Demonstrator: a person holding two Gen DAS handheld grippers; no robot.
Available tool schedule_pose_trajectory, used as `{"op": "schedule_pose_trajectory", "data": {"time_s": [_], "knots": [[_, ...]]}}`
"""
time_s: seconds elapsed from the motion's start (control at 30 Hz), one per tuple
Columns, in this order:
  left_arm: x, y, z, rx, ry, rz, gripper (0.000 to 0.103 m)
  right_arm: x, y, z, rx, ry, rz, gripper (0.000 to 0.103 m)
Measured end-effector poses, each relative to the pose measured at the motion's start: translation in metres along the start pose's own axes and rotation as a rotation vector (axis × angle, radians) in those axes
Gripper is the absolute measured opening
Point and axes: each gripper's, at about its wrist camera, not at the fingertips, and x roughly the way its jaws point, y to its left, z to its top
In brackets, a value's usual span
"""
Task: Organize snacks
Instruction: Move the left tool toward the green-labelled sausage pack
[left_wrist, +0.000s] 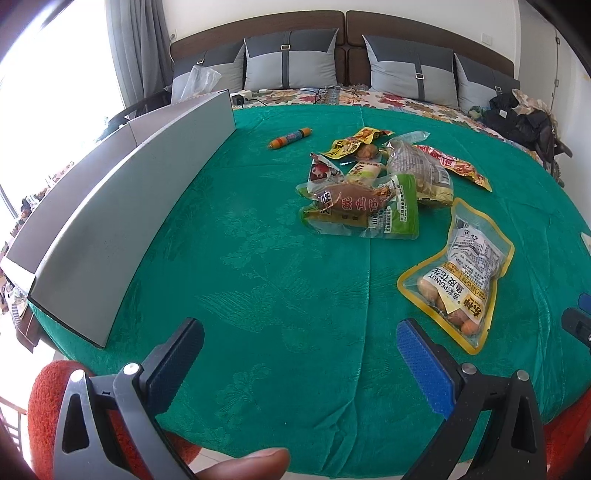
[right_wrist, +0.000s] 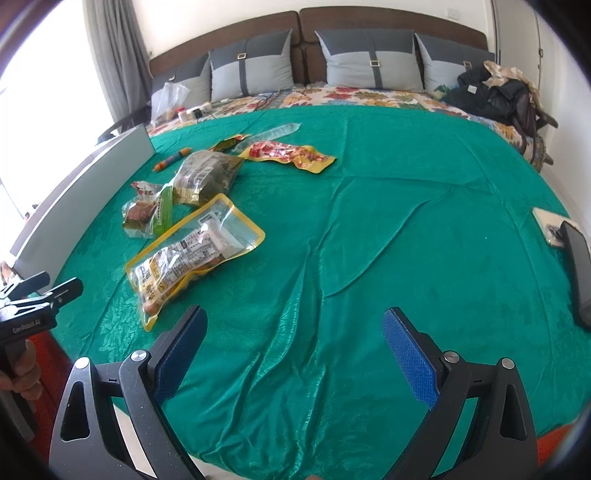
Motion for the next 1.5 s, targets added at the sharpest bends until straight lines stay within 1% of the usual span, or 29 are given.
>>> {"op": "schedule_pose_trajectory", "data": {"time_s": [0.07, 0.17, 0.2, 0.33, 0.4, 0.43, 0.47, 0.5, 0.53, 0.6, 0.63, 0.7, 0.77, 0.87, 0.93, 1.1, 1.2, 1.37, 1.5], "knots": [[0.006, 0.002, -0.001, 0.004, 0.002, 0.017, 0.103, 0.011, 0.02, -0.003, -0.042, 0.046, 0.057, 0.097], [0.019, 0.01, -0.002, -0.017, 0.031, 0.051, 0.103, 0.029, 0.057, -0.005, -0.131, 0.106, 0.102, 0.097], [0.023, 0.014, -0.003, -0.029, 0.042, 0.061, 0.103, 0.034, 0.069, -0.004, -0.17, 0.113, 0.1, 0.097], [0.034, 0.03, -0.004, -0.056, 0.05, 0.112, 0.103, 0.054, 0.11, 0.0, -0.337, 0.098, 0.044, 0.098], [0.037, 0.037, -0.004, -0.073, 0.058, 0.121, 0.103, 0.067, 0.121, -0.001, -0.404, 0.11, 0.021, 0.097], [0.039, 0.039, -0.004, -0.081, 0.064, 0.12, 0.103, 0.075, 0.121, 0.0, -0.422, 0.118, -0.013, 0.097], [0.04, 0.041, -0.005, -0.086, 0.07, 0.119, 0.103, 0.081, 0.117, 0.002, -0.416, 0.12, -0.069, 0.097], [0.042, 0.042, -0.005, -0.087, 0.075, 0.117, 0.103, 0.083, 0.105, 0.007, -0.368, 0.117, -0.083, 0.097], [0.043, 0.042, -0.005, -0.084, 0.078, 0.115, 0.103, 0.082, 0.087, 0.013, -0.271, 0.119, -0.106, 0.097], [0.045, 0.04, -0.006, -0.075, 0.081, 0.104, 0.103, 0.079, 0.044, 0.022, -0.108, 0.137, -0.251, 0.097], [0.045, 0.038, -0.005, -0.072, 0.085, 0.099, 0.103, 0.072, 0.025, 0.024, -0.061, 0.125, -0.288, 0.097], [0.048, 0.034, -0.005, -0.064, 0.091, 0.089, 0.103, 0.055, -0.005, 0.022, -0.022, 0.09, -0.335, 0.097], [0.053, 0.029, -0.003, -0.055, 0.095, 0.088, 0.103, 0.039, -0.026, 0.013, -0.003, 0.074, -0.369, 0.097], [0.055, 0.027, -0.001, -0.061, 0.084, 0.08, 0.103, 0.032, -0.053, 0.002, 0.08, 0.104, -0.367, 0.097], [0.055, 0.029, -0.001, -0.068, 0.089, 0.068, 0.103, 0.032, -0.062, 0.003, 0.13, 0.099, -0.344, 0.097], [0.059, 0.041, -0.002, -0.117, 0.12, -0.007, 0.103, 0.04, -0.06, 0.008, 0.147, 0.062, -0.343, 0.099], [0.059, 0.041, -0.003, -0.103, 0.118, -0.009, 0.103, 0.043, -0.06, 0.008, 0.148, 0.041, -0.346, 0.099], [0.057, 0.04, -0.007, -0.098, 0.087, -0.007, 0.103, 0.045, -0.06, 0.01, 0.14, 0.04, -0.338, 0.099], [0.057, 0.042, -0.006, -0.065, 0.073, -0.033, 0.103, 0.046, -0.06, 0.011, 0.136, 0.032, -0.337, 0.099]]}}
